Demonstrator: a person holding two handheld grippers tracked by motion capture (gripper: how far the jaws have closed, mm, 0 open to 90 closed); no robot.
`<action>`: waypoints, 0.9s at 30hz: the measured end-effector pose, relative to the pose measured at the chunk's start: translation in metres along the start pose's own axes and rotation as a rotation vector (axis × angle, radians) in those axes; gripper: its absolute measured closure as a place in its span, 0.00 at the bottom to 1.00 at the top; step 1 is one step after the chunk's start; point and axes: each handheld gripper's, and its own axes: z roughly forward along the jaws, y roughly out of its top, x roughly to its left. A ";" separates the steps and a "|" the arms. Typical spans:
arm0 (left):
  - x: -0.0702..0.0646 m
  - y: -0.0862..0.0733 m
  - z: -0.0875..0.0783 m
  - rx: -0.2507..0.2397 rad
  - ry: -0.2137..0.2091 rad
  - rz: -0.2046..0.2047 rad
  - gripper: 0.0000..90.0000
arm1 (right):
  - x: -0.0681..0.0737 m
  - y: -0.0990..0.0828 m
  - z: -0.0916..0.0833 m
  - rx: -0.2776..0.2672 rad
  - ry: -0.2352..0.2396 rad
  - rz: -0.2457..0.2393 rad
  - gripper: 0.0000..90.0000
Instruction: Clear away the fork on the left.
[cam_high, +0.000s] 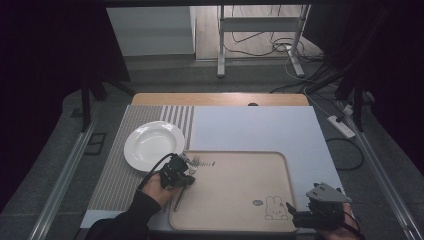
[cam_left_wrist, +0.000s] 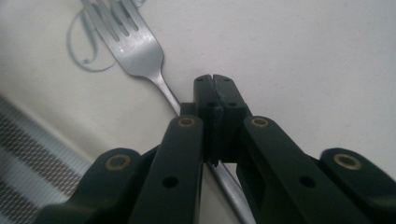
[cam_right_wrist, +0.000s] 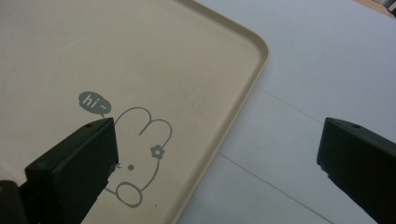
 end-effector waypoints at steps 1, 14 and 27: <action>0.002 -0.001 -0.001 -0.003 0.001 -0.004 0.99 | 0.000 0.000 0.000 0.000 0.000 0.000 0.00; 0.012 -0.006 -0.003 0.001 0.028 -0.037 0.98 | 0.000 0.000 0.000 0.005 0.004 -0.002 0.00; 0.007 -0.007 -0.019 -0.136 0.004 -0.016 0.63 | 0.000 0.000 0.000 0.006 0.006 -0.002 0.00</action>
